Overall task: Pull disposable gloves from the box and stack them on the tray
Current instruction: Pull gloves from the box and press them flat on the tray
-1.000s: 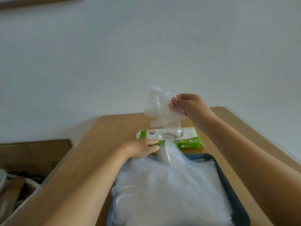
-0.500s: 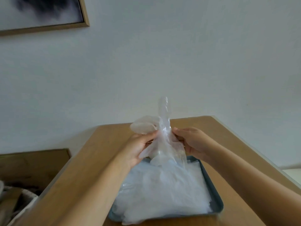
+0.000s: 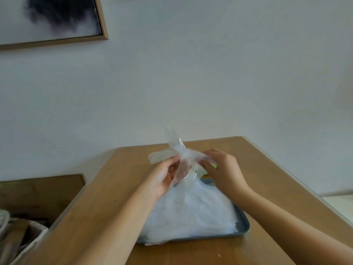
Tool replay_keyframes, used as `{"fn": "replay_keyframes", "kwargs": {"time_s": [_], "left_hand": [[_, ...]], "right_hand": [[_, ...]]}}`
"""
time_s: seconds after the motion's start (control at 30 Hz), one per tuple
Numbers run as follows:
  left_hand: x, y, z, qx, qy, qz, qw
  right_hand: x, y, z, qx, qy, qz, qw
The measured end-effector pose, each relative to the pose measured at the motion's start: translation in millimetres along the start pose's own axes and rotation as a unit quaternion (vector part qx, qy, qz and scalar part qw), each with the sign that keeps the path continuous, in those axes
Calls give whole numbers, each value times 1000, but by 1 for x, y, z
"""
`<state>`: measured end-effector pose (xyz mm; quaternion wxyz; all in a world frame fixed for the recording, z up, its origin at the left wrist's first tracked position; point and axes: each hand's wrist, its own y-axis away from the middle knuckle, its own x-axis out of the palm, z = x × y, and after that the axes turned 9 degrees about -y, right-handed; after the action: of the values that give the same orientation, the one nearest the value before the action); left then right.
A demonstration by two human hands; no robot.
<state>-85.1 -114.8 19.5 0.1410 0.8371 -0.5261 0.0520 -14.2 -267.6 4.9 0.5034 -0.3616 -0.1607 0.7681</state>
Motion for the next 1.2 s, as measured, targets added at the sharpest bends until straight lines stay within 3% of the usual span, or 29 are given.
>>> {"fn": "replay_keyframes", "kwargs": {"time_s": [0.07, 0.13, 0.2, 0.23, 0.43, 0.57, 0.77, 0.93, 1.07, 1.2], "left_hand": [[-7, 4, -2, 13, -22, 5, 1000], [-16, 4, -2, 23, -48, 13, 998], [-24, 7, -2, 28, -72, 8, 997], [-28, 8, -2, 24, -87, 0, 996], [-44, 14, 1, 54, -268, -53, 960], [-53, 18, 13, 87, -377, -51, 921], [-59, 20, 32, 106, -434, -91, 890], [-70, 6, 45, 73, -517, -94, 848], [-73, 1, 46, 27, -578, -83, 811], [-86, 4, 28, -11, -661, -159, 733]], "right_hand": [[-9, -7, 4, 152, -165, -6, 974], [-17, -11, 7, 287, -345, 8, 894], [-25, -8, 5, 368, -398, 38, 840], [-26, -5, 2, 382, -391, 58, 835], [-21, 6, -11, 365, -364, 89, 852], [5, 20, -16, 327, -234, 82, 912], [1, 34, -22, 143, -58, 62, 986], [-1, 40, -39, 207, 34, 117, 971], [1, 42, -47, 209, 88, 143, 963], [4, 43, -48, 200, 119, 161, 959]]}}
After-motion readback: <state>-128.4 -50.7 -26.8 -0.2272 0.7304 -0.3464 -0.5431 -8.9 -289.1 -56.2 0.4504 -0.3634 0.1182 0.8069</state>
